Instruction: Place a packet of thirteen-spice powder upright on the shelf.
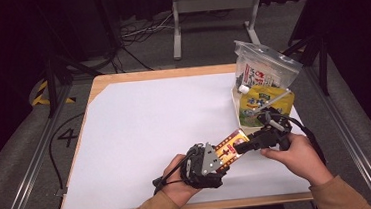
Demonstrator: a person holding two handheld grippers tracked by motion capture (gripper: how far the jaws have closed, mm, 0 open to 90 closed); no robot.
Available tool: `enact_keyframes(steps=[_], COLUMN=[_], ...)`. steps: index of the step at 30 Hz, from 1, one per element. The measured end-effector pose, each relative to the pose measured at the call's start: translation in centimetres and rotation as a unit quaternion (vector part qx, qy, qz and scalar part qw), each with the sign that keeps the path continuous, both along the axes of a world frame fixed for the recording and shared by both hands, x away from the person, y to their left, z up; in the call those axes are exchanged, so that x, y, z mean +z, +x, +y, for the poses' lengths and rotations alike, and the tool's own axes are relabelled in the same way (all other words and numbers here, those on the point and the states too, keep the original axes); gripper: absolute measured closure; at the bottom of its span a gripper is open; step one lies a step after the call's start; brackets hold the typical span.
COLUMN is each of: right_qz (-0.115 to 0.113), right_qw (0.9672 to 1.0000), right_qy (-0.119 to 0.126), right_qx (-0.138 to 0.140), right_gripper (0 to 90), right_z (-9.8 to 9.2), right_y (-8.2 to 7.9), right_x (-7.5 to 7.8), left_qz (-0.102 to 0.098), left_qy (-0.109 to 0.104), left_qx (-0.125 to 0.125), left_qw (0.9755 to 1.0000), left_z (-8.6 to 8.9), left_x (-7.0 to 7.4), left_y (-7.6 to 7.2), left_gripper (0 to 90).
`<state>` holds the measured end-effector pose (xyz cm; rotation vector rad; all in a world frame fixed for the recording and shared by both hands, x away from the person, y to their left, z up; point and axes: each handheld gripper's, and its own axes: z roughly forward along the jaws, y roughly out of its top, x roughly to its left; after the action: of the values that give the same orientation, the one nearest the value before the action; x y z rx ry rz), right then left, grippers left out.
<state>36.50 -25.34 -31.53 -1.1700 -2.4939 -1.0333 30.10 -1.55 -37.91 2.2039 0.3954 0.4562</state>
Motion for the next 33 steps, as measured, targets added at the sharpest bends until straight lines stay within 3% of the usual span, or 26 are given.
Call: enact_keyframes(steps=[2,4,9,11,15,16,22,23,25,29,33], right_qz=[0.001,0.01,0.002,-0.004,-0.013,-0.028,-0.053,-0.065,-0.07,-0.101,-0.127], right_qw=[1.0,0.9994,0.9995,0.9996,0.9996,0.9995,0.9983,0.9971,0.9965,0.9916,0.9854], right_qy=[0.008,0.033,0.031,0.025,0.021,0.004,-0.016,-0.033,-0.04,-0.07,-0.098], right_qx=[0.001,0.001,0.002,0.008,0.015,0.017,0.019,0.022,0.023,0.04,0.057], right_gripper=[56.4,63.3,65.6,67.1,68.0,68.5,68.5,68.4,68.4,68.4,68.4], right_z=[-0.1,-0.3,-0.1,0.3,0.6,0.8,0.6,0.6,0.6,0.4,0.2], right_y=[0.0,-0.1,-0.3,-0.5,-0.7,-0.8,-1.0,-1.0,-1.1,-1.0,-0.9], right_x=[0.1,0.5,0.9,1.1,1.4,1.9,3.0,3.5,3.7,5.0,6.1], left_qz=[-0.001,-0.002,-0.009,0.007,0.013,0.039,0.06,0.065,0.07,0.094,0.097], left_qy=[0.0,0.003,0.011,0.014,0.011,0.009,-0.004,-0.005,-0.007,-0.01,-0.021], left_qx=[0.0,0.002,0.003,0.003,-0.008,-0.015,-0.018,-0.017,-0.016,-0.022,-0.013], left_qw=[1.0,1.0,0.9999,0.9999,0.9998,0.9991,0.998,0.9977,0.9974,0.9953,0.995], left_z=[0.0,-0.1,-0.3,-0.3,-0.2,0.1,0.8,1.2,1.4,2.7,4.0], left_x=[0.0,-0.1,-0.2,-0.2,-0.1,0.0,0.2,0.3,0.3,0.5,0.7], left_y=[0.0,0.0,0.0,0.2,0.4,0.8,1.5,1.7,1.8,2.4,2.7], left_gripper=[32.6,32.6,31.9,30.0,26.9,23.5,17.8,17.5,17.6,17.6,17.9])
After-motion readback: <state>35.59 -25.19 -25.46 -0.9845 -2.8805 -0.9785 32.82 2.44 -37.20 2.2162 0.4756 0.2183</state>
